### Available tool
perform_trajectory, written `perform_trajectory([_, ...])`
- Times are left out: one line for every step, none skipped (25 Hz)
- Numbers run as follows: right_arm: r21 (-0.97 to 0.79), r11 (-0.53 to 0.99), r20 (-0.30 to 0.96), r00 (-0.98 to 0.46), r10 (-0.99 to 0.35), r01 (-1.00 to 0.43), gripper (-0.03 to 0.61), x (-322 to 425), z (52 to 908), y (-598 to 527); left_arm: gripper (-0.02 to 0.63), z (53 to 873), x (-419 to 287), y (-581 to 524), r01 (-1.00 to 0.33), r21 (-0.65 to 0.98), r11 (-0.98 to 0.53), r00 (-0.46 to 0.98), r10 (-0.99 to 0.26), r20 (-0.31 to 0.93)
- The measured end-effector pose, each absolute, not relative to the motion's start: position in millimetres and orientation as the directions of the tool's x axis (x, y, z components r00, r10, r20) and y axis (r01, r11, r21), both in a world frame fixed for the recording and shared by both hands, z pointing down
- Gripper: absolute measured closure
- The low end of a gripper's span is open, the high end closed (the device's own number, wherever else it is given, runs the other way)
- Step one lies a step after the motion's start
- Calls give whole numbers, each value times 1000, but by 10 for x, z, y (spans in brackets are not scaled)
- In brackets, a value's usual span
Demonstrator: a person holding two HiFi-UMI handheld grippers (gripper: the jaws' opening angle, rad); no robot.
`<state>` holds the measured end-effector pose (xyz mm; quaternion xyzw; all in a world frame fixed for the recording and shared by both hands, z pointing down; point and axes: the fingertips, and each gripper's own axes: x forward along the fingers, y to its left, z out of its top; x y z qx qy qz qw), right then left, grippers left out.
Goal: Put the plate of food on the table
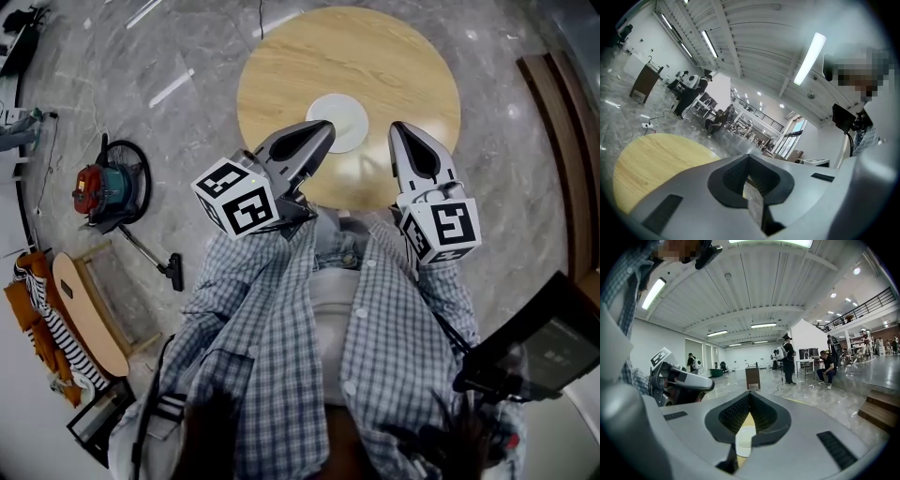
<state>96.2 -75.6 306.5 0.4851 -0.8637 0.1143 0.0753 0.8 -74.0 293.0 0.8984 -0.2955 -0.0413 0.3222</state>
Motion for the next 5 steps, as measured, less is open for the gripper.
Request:
perform_trajectory([-126, 503, 243, -518, -820, -855, 571, 962, 3069, -760, 606, 2936, 8, -741, -507, 602, -617, 821, -558, 120])
perform_trajectory([-127, 503, 244, -519, -819, -855, 571, 965, 3074, -763, 606, 2942, 10, -739, -511, 599, -616, 820, -559, 125])
perform_trajectory([-128, 505, 244, -520, -818, -854, 571, 969, 3079, -767, 606, 2947, 14, -738, -516, 596, -616, 818, -560, 130])
perform_trajectory([-129, 506, 243, -522, -818, -853, 571, 974, 3084, -773, 606, 2952, 19, -738, -520, 592, -616, 817, -561, 134])
perform_trajectory([-130, 507, 243, -523, -817, -852, 571, 978, 3088, -779, 606, 2957, 24, -738, -524, 588, -617, 816, -562, 138])
